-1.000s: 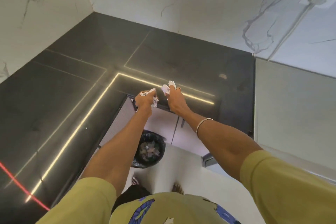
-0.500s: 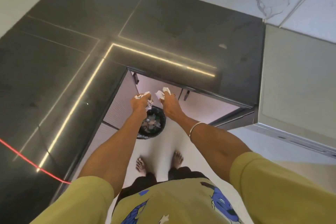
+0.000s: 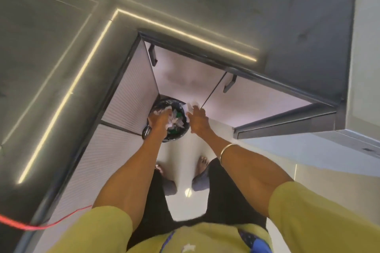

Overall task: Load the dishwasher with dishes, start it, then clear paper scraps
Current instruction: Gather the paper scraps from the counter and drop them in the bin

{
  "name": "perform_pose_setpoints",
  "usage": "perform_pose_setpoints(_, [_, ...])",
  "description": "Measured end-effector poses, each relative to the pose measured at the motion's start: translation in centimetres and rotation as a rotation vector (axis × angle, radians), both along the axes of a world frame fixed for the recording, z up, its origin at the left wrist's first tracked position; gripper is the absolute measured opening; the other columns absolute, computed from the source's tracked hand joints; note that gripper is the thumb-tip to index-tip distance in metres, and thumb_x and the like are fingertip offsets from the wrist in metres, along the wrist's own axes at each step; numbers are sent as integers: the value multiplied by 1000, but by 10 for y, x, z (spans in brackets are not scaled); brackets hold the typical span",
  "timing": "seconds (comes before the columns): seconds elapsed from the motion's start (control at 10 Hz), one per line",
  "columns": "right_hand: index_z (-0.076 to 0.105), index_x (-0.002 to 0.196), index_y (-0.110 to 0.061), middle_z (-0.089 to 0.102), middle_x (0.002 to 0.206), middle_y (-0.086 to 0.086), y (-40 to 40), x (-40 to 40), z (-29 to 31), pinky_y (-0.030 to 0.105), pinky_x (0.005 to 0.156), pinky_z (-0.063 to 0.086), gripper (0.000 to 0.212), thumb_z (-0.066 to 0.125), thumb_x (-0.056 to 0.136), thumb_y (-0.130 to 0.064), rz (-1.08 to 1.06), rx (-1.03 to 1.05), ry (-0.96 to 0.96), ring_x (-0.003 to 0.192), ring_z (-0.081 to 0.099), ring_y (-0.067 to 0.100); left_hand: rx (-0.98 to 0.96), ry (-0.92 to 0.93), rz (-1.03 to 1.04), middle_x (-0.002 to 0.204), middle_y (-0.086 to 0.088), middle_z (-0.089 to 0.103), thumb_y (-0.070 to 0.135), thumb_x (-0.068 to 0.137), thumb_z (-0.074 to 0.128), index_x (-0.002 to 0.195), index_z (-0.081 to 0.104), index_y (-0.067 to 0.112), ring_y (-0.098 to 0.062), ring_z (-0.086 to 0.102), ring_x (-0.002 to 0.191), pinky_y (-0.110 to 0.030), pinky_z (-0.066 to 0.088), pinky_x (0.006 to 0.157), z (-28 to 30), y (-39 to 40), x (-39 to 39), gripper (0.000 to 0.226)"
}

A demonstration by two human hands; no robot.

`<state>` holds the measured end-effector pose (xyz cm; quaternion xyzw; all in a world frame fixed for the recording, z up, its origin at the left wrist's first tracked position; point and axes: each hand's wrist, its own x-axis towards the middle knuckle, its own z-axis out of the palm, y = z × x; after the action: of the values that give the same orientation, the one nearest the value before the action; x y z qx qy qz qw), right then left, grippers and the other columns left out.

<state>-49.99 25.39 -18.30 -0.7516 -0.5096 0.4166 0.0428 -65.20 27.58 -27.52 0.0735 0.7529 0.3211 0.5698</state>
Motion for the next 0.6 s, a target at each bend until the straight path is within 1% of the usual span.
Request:
perform_pose_setpoints(0.1, [31,146,-15,38,145,17,-2,-7,-62,57,102,43,54,47,99,-37,16,-40,26,129,43,41,0,27,25,123,-12,65,34,45,85,131,53,7,-30,63,111,-47,52,98,-21,-14,2,96])
perform_pose_setpoints(0.2, [35,147,-19,24,155,15,4,-3,-150,51,105,42,58,58,96,-32,353,-73,-203,136,33,40,12,42,32,117,-8,67,30,43,83,125,57,5,-28,64,105,-47,54,95,-93,-16,-4,89])
perform_pose_setpoints(0.3, [42,144,-21,22,154,17,13,-9,-205,51,103,44,44,51,100,-23,419,-20,-183,137,31,42,27,43,31,108,-6,69,21,56,83,117,63,5,-26,66,99,-44,55,93,-120,-5,-7,66])
perform_pose_setpoints(0.4, [39,144,-17,39,145,14,24,-18,-251,37,83,51,45,46,101,-27,252,-32,-80,128,45,37,11,-41,63,113,-11,68,15,74,77,122,60,2,-29,65,105,-42,51,98,-163,9,-10,53])
perform_pose_setpoints(0.5, [34,143,-24,49,138,10,34,-33,-298,30,71,51,50,47,97,-39,78,-35,-25,114,58,35,-28,-37,24,116,-3,66,36,60,83,124,59,6,-26,64,107,-45,52,98,-209,17,-12,75])
perform_pose_setpoints(0.6, [24,132,-37,60,120,12,45,-47,-354,47,73,59,50,51,91,-46,-40,-23,81,93,65,37,-51,45,96,118,-5,65,34,71,83,124,59,5,-25,63,107,-44,53,96,-238,23,-6,64])
